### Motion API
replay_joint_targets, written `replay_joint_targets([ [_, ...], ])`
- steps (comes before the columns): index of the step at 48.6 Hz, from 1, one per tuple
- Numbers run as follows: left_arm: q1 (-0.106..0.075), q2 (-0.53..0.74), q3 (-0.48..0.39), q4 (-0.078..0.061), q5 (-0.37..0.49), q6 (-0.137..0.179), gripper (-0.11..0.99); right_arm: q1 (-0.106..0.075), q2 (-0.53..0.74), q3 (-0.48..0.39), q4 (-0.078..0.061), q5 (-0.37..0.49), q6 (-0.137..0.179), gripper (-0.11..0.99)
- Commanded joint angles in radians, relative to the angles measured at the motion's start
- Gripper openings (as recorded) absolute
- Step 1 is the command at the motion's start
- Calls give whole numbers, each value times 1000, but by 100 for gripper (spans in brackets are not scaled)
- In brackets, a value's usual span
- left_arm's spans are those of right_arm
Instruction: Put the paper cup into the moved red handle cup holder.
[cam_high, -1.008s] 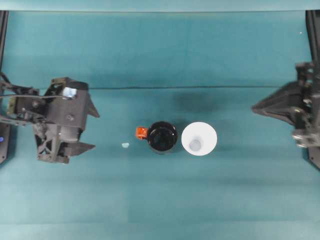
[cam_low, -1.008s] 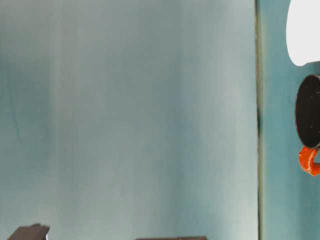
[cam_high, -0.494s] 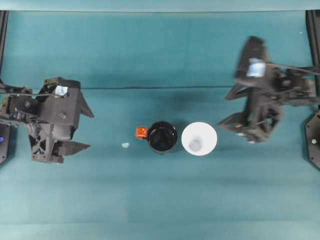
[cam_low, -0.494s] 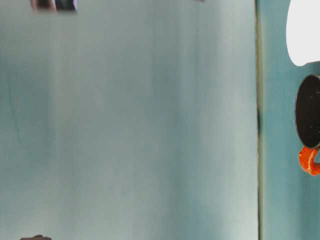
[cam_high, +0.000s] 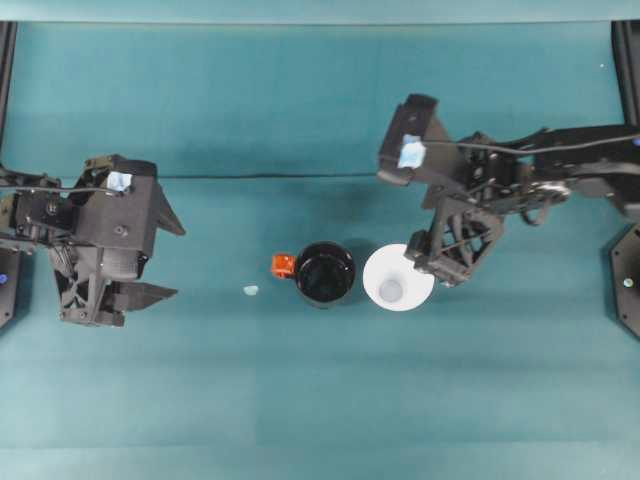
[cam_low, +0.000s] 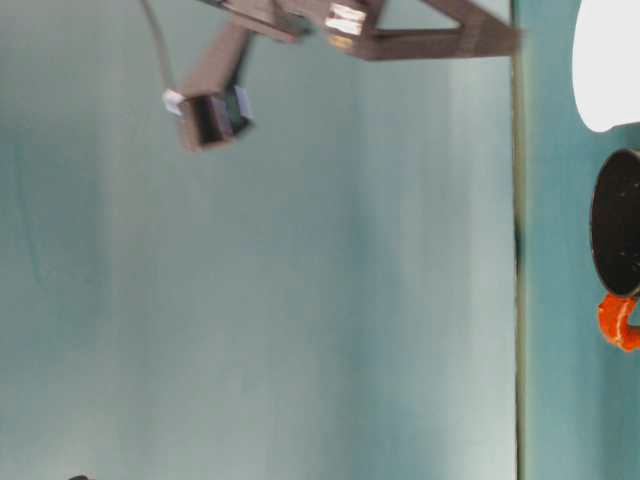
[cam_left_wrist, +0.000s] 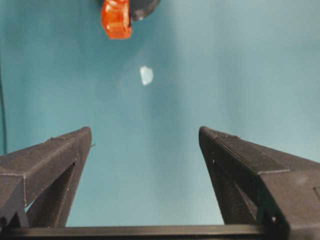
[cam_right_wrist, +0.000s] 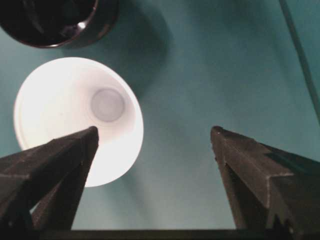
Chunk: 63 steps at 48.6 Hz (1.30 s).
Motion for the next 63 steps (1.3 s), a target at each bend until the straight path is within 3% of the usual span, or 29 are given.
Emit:
replay_joint_targets([
  [1,0,-11,-6,3,-6,-2,95,0,18,-23,-3,-6,-2,94],
  [32,-2,-3,0,3,-8,-3,95,2,160,-32,2,-40,0,93],
  [43,-2,2,3,3,-12,-3,95,6,206,-34,3,-46,-2,88],
  [48,-2,2,3,3,-15,-3,95,11,213,-37,9,-48,2,73],
  [57,-2,2,3,3,-15,-3,95,20,215,-46,15,-48,3,22],
  [63,0,2,3,3,-15,-8,95,28,215,-52,15,-48,8,-1],
])
